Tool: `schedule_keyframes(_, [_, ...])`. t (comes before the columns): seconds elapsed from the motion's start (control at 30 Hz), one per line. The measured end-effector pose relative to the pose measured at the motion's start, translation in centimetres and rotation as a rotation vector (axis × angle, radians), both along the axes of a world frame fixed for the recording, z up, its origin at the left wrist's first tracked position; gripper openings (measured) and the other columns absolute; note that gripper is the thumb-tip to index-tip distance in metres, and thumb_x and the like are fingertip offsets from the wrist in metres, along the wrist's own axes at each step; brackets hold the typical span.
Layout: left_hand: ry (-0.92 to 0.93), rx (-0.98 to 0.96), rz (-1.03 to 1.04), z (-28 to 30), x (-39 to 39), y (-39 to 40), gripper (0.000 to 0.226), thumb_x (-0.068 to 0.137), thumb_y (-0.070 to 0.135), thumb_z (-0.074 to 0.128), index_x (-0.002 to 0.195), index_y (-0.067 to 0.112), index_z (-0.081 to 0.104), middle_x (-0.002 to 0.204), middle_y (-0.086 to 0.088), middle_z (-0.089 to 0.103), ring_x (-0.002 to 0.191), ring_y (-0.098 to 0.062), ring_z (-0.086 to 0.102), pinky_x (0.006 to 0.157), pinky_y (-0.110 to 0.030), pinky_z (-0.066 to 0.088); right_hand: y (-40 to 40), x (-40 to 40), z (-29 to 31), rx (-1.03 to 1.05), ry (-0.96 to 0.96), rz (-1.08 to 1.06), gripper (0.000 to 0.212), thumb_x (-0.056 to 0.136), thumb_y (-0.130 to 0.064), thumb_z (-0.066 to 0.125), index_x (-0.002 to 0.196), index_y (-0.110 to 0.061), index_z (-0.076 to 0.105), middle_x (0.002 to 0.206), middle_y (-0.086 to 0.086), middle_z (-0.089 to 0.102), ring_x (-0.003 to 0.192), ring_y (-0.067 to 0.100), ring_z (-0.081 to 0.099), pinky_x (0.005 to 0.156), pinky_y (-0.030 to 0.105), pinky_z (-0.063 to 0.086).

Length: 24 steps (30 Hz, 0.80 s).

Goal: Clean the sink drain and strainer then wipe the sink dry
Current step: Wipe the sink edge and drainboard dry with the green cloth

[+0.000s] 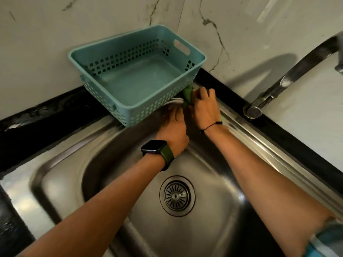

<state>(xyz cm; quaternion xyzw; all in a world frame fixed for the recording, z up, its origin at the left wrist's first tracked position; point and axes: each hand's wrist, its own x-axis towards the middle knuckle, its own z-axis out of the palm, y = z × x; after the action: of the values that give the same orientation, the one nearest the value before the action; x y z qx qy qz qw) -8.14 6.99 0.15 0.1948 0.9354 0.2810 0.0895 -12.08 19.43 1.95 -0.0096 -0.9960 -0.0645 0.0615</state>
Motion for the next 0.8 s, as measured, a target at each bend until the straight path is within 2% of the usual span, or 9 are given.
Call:
schedule_keyframes(0.07, [-0.009, -0.006, 0.006, -0.1, 0.2, 0.4, 0.080, 0.079, 0.002, 0.046, 0.145, 0.002, 0.002, 0.154, -0.020, 0.007, 0.143, -0.031, 0.009, 0.118, -0.036, 0.012, 0.5, 0.0, 0.4, 0.052, -0.028, 0.092, 0.044, 0.093, -0.023, 0.044, 0.133, -0.003, 0.039, 0.130, 0.014, 0.041, 0.113, 0.034, 0.038, 0.081, 0.042, 0.043])
schedule_keyframes(0.13, [-0.018, -0.020, 0.005, 0.1, 0.4, 1.0, 0.080, 0.079, 0.003, 0.047, 0.145, 0.002, 0.001, 0.154, -0.020, 0.007, 0.143, -0.031, 0.009, 0.117, -0.035, 0.011, 1.1, 0.2, 0.5, 0.077, -0.043, 0.128, 0.043, 0.094, -0.022, 0.043, 0.133, -0.006, 0.038, 0.130, 0.013, 0.042, 0.113, 0.035, 0.038, 0.069, 0.039, 0.044])
schedule_keyframes(0.17, [-0.019, -0.032, -0.003, 0.2, 0.5, 1.4, 0.080, 0.079, 0.004, 0.047, 0.145, 0.002, 0.001, 0.154, -0.020, 0.008, 0.143, -0.031, 0.009, 0.117, -0.035, 0.011, 1.4, 0.4, 0.6, 0.055, -0.043, 0.086, 0.039, 0.095, -0.021, 0.041, 0.132, -0.008, 0.039, 0.129, 0.012, 0.042, 0.112, 0.034, 0.039, 0.064, 0.037, 0.041])
schedule_keyframes(0.23, [-0.021, -0.060, -0.025, 0.6, 0.5, 1.8, 0.080, 0.079, 0.005, 0.047, 0.145, 0.002, 0.001, 0.154, -0.020, 0.007, 0.143, -0.031, 0.009, 0.117, -0.037, 0.010, 2.1, 1.6, 0.7, -0.008, -0.054, -0.035, 0.035, 0.096, -0.020, 0.036, 0.131, -0.012, 0.039, 0.129, 0.011, 0.043, 0.112, 0.034, 0.042, 0.064, 0.033, 0.036])
schedule_keyframes(0.33, [-0.041, -0.049, -0.017, 1.3, 0.0, 1.3, 0.080, 0.079, 0.004, 0.047, 0.145, 0.002, 0.002, 0.154, -0.020, 0.006, 0.143, -0.032, 0.008, 0.117, -0.037, 0.009, 4.1, 6.2, 0.9, 0.039, -0.031, -0.047, 0.037, 0.096, -0.011, 0.035, 0.132, -0.006, 0.041, 0.129, 0.012, 0.045, 0.111, 0.037, 0.042, 0.064, 0.039, 0.044])
schedule_keyframes(0.4, [-0.051, -0.009, 0.000, 1.7, -0.2, 0.9, 0.079, 0.079, 0.001, 0.047, 0.145, 0.003, 0.003, 0.155, -0.019, 0.006, 0.143, -0.033, 0.009, 0.118, -0.037, 0.011, 6.2, 10.4, 1.4, 0.094, -0.067, -0.088, 0.039, 0.091, -0.004, 0.043, 0.130, -0.001, 0.045, 0.124, 0.016, 0.051, 0.104, 0.041, 0.047, 0.067, 0.043, 0.050])
schedule_keyframes(0.53, [-0.071, -0.023, -0.035, 1.9, 0.2, 0.9, 0.077, 0.080, 0.000, 0.044, 0.145, 0.002, 0.003, 0.155, -0.019, 0.005, 0.144, -0.031, 0.006, 0.119, -0.037, 0.009, 10.3, 18.8, 2.4, 0.174, -0.137, -0.246, 0.051, 0.070, -0.002, 0.074, 0.118, 0.006, 0.058, 0.097, 0.024, 0.063, 0.077, 0.044, 0.055, 0.054, 0.042, 0.054])
schedule_keyframes(0.67, [-0.111, -0.049, -0.079, 1.8, 1.2, 2.1, 0.076, 0.081, 0.001, 0.043, 0.144, 0.001, 0.002, 0.155, -0.019, 0.003, 0.145, -0.029, 0.001, 0.119, -0.037, 0.005, 11.8, 23.3, 2.6, 0.087, -0.160, -0.394, 0.046, 0.072, -0.004, 0.072, 0.115, 0.008, 0.058, 0.099, 0.027, 0.060, 0.080, 0.043, 0.053, 0.062, 0.047, 0.054])
schedule_keyframes(0.8, [-0.135, -0.006, -0.109, 2.1, 2.1, 3.5, 0.077, 0.080, 0.000, 0.043, 0.144, 0.001, 0.002, 0.155, -0.018, 0.005, 0.145, -0.029, 0.001, 0.119, -0.038, 0.004, 9.7, 20.9, 1.5, -0.021, -0.057, -0.437, 0.043, 0.081, -0.008, 0.065, 0.119, 0.008, 0.054, 0.109, 0.028, 0.056, 0.094, 0.044, 0.051, 0.076, 0.046, 0.049])
